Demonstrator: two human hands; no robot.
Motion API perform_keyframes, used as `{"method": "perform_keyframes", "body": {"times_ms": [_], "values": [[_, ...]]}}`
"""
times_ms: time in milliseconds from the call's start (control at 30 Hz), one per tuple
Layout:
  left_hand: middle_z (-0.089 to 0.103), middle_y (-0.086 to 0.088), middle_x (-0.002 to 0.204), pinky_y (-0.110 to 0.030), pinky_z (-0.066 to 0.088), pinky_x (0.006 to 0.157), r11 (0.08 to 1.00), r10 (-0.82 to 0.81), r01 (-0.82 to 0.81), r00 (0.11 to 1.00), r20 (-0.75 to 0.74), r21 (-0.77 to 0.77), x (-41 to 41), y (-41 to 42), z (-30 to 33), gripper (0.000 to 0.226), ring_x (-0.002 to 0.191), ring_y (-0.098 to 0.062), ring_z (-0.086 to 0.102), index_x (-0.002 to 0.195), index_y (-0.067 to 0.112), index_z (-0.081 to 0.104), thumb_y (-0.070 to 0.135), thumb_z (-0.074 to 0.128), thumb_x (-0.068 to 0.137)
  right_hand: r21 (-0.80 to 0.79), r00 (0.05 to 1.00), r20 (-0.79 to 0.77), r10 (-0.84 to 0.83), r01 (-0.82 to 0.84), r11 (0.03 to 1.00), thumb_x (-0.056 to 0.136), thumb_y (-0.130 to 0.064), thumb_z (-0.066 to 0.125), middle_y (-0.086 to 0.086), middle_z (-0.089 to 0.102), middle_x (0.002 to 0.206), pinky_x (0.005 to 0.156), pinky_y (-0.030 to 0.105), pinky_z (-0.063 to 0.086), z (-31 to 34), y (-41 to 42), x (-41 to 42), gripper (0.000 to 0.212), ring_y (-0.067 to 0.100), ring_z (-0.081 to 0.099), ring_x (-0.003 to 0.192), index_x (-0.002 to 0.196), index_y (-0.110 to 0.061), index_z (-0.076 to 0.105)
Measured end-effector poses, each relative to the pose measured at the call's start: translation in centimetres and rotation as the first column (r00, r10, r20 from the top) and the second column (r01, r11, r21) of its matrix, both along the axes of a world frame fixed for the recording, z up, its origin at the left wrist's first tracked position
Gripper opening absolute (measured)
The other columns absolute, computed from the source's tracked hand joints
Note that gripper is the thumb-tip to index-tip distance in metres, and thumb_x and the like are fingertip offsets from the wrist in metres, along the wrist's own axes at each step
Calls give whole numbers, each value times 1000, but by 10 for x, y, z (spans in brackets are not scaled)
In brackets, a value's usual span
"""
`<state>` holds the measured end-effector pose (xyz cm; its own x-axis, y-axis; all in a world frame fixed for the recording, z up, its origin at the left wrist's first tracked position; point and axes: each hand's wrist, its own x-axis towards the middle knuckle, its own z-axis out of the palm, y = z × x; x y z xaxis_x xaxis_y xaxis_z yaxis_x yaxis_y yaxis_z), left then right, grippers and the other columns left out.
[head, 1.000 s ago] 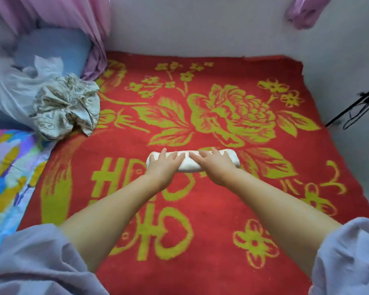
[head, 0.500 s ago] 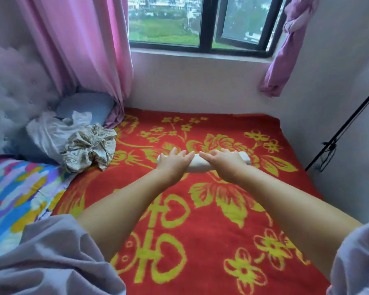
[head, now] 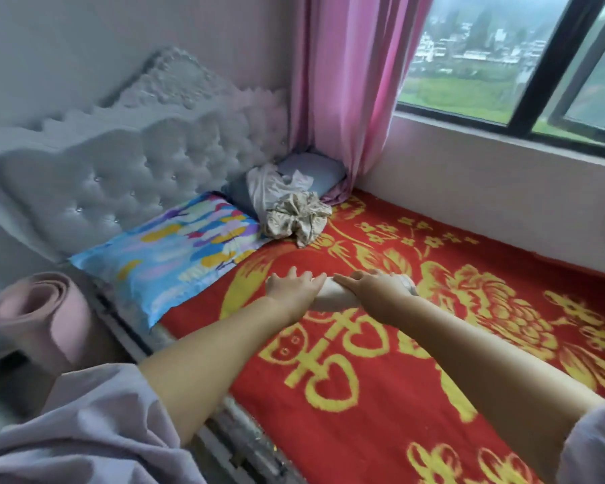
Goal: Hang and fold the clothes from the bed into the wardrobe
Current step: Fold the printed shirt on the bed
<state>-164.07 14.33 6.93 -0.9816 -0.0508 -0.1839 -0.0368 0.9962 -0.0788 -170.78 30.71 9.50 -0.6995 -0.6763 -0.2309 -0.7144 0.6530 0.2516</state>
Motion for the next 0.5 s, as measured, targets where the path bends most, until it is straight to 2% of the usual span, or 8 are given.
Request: {"method": "perform_keyframes", "body": {"times_ms": [100,200,300,400,500], "values": [[26,-4,152,-56,37,100,991,133,-134,991,-34,-28,60,-59,6,71,141,-35,22,151,28,8,1,39,95,-8,993,-6,118,-118,993,96,-13,48,-3,36,144,74,42,46,9,-67,42,75,28,44,126,151,-39,4],[34,-7,146,-57,39,97,968,249,-250,967,-49,-12,137,-122,12,66,134,-37,30,149,25,14,-1,37,93,-47,966,14,258,-257,965,93,-12,51,-4,37,144,87,50,49,9,-145,92,78,28,43,127,150,-42,7],[32,-9,146,-55,39,96,928,373,-374,927,-33,-13,231,-187,10,73,134,-37,29,150,24,12,-5,39,90,-62,923,38,383,-381,923,93,-18,49,-7,35,145,91,54,46,3,-229,161,73,27,40,131,147,-46,8],[35,-9,143,-54,41,96,869,492,-494,869,-46,-36,332,-250,3,68,131,-34,34,150,25,14,0,38,92,-99,857,54,512,-506,857,93,-20,40,-8,36,143,91,56,44,-9,-308,246,67,28,42,129,144,-51,9],[33,-11,145,-55,39,98,807,590,-590,807,19,-22,429,-294,2,68,132,-35,32,151,24,10,2,36,92,-103,797,99,595,-587,803,93,-24,43,-7,35,144,94,57,41,-16,-372,332,65,27,40,130,146,-49,14]]}}
